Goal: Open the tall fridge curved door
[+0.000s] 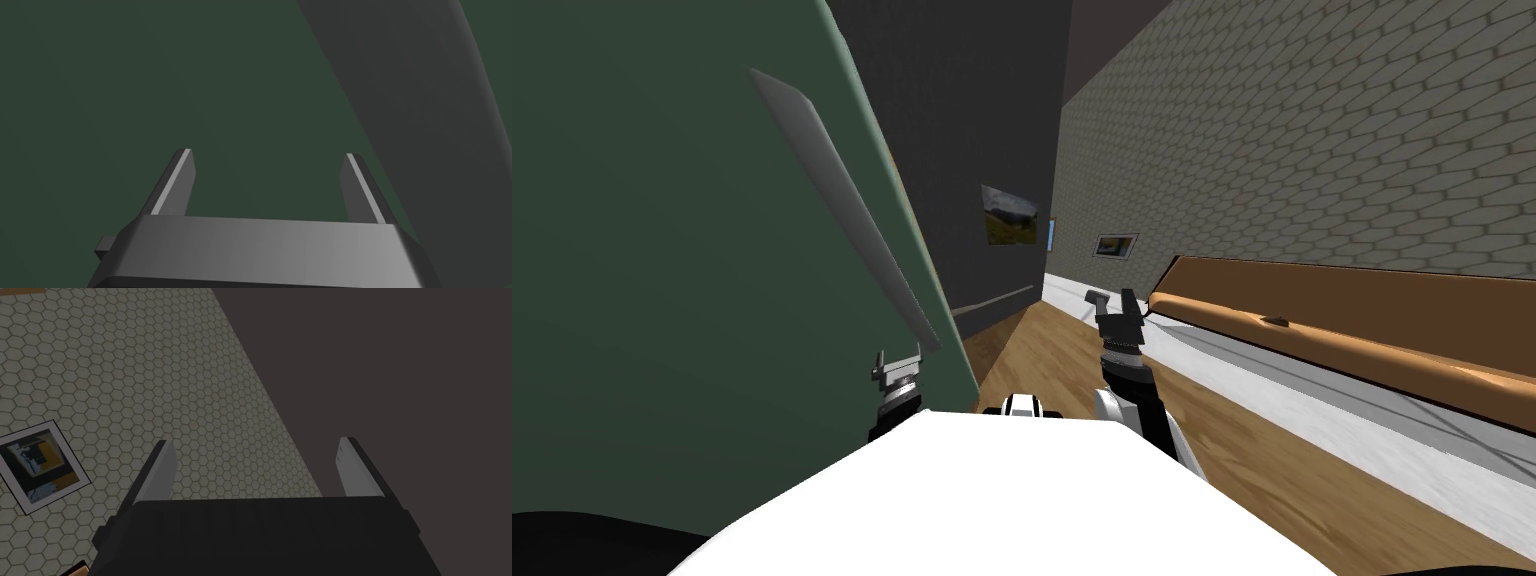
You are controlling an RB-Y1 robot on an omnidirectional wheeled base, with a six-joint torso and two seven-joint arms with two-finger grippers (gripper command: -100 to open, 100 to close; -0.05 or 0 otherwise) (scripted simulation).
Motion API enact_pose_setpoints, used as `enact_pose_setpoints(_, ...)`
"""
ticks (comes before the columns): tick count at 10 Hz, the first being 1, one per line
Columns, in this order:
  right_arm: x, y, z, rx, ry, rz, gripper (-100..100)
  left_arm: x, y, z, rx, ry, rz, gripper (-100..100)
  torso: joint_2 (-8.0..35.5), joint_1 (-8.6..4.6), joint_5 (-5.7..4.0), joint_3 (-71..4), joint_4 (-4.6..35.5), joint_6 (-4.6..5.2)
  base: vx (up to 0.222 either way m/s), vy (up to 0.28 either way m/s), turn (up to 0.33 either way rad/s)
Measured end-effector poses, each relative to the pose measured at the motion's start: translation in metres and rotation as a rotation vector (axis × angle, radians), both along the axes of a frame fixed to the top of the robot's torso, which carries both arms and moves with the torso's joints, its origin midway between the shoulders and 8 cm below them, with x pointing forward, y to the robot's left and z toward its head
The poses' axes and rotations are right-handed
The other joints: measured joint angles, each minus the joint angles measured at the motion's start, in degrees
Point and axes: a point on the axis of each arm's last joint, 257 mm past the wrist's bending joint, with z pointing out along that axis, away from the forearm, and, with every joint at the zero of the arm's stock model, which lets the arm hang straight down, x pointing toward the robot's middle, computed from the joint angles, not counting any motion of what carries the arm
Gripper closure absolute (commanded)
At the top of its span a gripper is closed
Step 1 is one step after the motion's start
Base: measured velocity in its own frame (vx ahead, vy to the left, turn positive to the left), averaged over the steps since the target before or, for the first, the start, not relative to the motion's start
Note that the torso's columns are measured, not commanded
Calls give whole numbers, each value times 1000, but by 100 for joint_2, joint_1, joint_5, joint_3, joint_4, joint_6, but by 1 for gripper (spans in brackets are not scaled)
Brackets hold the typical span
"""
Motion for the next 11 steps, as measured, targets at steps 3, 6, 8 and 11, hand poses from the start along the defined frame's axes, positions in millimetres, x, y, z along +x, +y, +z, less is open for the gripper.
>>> enact_pose_setpoints(3, 0, 0, 0, 0, 0, 0, 0, -14, 7, -24, -74, -4, 41, -100, -3, -26, -1, 0, 0, 13, 95, -95, 32)
enact_pose_setpoints(6, 0, 0, 0, 0, 0, 0, 0, -26, 9, -50, -153, -7, 79, -100, 15, -9, 9, 15, 9, 15, 57, -59, 31)
enact_pose_setpoints(8, 0, 0, 0, 0, 0, 0, 0, -32, 6, -56, -187, -17, 103, -100, -8, -15, 25, 5, -2, 37, 1, -13, 36)
enact_pose_setpoints(11, 0, 0, 0, 0, 0, 0, 0, -32, 19, -41, -168, -36, 117, -100, 29, -9, -8, 19, 21, -2, 2, 23, 71)
